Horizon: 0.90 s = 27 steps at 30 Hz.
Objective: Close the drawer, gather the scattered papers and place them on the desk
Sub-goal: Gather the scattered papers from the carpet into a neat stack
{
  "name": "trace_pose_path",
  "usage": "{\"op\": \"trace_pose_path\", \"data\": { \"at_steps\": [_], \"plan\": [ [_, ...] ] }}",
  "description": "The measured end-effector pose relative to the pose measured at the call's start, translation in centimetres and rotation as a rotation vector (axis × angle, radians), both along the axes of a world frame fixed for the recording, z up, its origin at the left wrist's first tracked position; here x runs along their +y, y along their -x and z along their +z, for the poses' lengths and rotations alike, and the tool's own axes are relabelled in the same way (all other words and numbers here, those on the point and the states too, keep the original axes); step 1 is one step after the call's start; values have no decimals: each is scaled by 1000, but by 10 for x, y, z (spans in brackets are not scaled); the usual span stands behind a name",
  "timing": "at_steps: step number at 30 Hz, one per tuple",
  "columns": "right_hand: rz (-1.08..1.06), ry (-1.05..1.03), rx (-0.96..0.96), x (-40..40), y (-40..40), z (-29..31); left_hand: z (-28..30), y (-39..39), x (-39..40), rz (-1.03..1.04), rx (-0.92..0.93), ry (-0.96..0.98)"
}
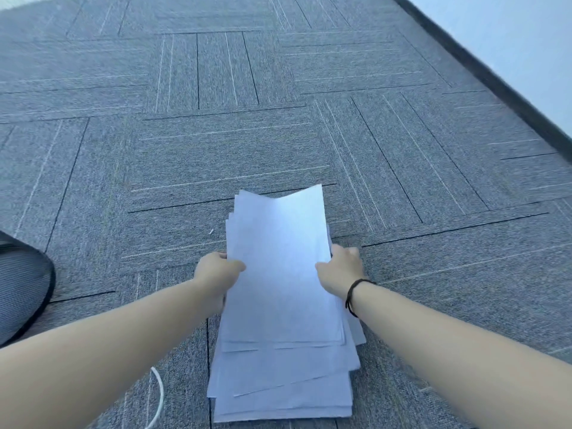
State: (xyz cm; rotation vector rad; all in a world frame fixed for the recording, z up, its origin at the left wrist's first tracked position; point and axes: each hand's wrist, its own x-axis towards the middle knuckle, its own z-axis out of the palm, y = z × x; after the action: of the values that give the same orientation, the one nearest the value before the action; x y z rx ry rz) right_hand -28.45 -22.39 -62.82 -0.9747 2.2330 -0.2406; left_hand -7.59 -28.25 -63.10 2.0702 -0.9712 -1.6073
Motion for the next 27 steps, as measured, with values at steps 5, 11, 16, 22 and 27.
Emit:
{"op": "trace_pose_path", "data": {
  "at_steps": [5, 11, 16, 22, 27],
  "plan": [
    [-224, 135, -228, -19, 13, -3, -8, 6, 2, 18, 87, -52],
    [-421, 161, -547, -1, 8, -13, -12, 5, -1, 13, 53, -97],
    [-385, 195, -699, 13, 23, -3, -6, 2, -6, -59, 18, -106],
    [-213, 554, -722, 10, 20, 43, 11, 0, -11, -128, 242, -76],
    [-169, 838, -712, -13, 26, 106, 68, 12, -43, -91, 505, 338]
  ]
}}
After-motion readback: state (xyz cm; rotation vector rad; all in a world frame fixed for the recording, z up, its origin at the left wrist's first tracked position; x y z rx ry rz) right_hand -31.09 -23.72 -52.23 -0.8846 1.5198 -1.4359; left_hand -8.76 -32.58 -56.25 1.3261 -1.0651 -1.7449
